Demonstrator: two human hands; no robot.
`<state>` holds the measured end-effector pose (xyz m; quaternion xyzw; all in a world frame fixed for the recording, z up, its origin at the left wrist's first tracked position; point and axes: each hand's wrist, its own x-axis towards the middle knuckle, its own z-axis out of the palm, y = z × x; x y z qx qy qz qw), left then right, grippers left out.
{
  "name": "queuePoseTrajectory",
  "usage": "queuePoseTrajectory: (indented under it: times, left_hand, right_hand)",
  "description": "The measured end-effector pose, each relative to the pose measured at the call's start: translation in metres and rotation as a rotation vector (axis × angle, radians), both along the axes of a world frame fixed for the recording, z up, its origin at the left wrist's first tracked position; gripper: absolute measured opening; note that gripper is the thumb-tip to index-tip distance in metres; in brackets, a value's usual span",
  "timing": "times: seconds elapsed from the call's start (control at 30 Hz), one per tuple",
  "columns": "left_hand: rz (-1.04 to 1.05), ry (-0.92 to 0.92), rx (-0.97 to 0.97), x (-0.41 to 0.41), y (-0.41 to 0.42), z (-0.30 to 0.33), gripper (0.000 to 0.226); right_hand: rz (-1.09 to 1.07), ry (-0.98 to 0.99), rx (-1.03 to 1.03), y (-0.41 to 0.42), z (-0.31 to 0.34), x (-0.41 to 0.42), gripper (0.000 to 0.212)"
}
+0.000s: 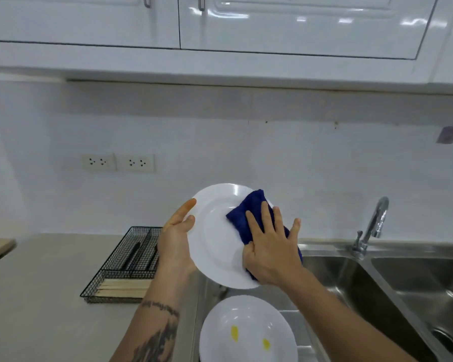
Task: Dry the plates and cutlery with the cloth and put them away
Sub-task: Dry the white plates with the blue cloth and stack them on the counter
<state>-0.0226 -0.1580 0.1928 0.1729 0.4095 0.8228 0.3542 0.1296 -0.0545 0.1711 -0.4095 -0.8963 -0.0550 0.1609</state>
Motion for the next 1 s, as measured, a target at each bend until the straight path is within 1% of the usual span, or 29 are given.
queuePoseTrajectory:
  times: [0.07, 0.13, 0.2, 0.27, 0.33, 0.4, 0.53, 0.57, 0.63, 0.7, 0.77, 0.87, 1.0]
  left_hand:
    - [0.019, -0.015, 0.016, 0.009, 0.005, -0.001, 0.033]
    - [0.006, -0.038, 0.040, 0.019, 0.012, -0.001, 0.033]
    - [-0.019, -0.061, 0.061, 0.033, 0.020, 0.001, 0.033]
    - [-0.022, -0.078, 0.083, 0.045, 0.027, 0.005, 0.035]
    - [-0.015, -0.077, 0.097, 0.051, 0.031, 0.008, 0.036]
    - [0.009, -0.064, 0.077, 0.052, 0.031, 0.009, 0.035]
    - [0.069, -0.040, 0.032, 0.049, 0.028, 0.009, 0.031]
    - [0.080, -0.029, 0.028, 0.050, 0.028, 0.009, 0.031]
    - [0.097, -0.029, 0.027, 0.050, 0.029, 0.010, 0.032]
    - [0.103, -0.056, 0.038, 0.052, 0.033, 0.011, 0.033]
    - [0.078, -0.073, 0.051, 0.058, 0.038, 0.013, 0.033]
    - [0.025, -0.060, 0.064, 0.070, 0.042, 0.016, 0.033]
    - [0.049, -0.084, 0.046, 0.069, 0.038, 0.013, 0.037]
  right_hand:
    - [0.098, -0.001, -0.107, -0.009, 0.000, 0.008, 0.068]
    - [0.201, 0.001, -0.171, -0.015, 0.002, 0.010, 0.067]
    - [0.285, 0.043, -0.171, -0.013, 0.007, 0.006, 0.067]
    - [0.322, 0.088, -0.170, -0.003, 0.015, 0.000, 0.068]
    - [0.293, 0.101, -0.116, 0.016, 0.020, -0.002, 0.069]
    - [0.214, 0.091, -0.031, 0.034, 0.021, 0.002, 0.069]
    - [0.078, 0.009, 0.094, 0.046, 0.019, 0.023, 0.067]
    - [0.062, -0.003, 0.087, 0.043, 0.018, 0.029, 0.066]
    - [0.073, -0.007, 0.005, 0.034, 0.015, 0.039, 0.067]
    - [0.158, -0.005, -0.133, 0.019, 0.015, 0.045, 0.066]
    - [0.266, 0.016, -0.211, 0.008, 0.019, 0.041, 0.065]
    - [0.335, 0.072, -0.209, 0.010, 0.025, 0.025, 0.066]
    - [0.247, 0.096, -0.146, 0.035, 0.023, 0.016, 0.065]
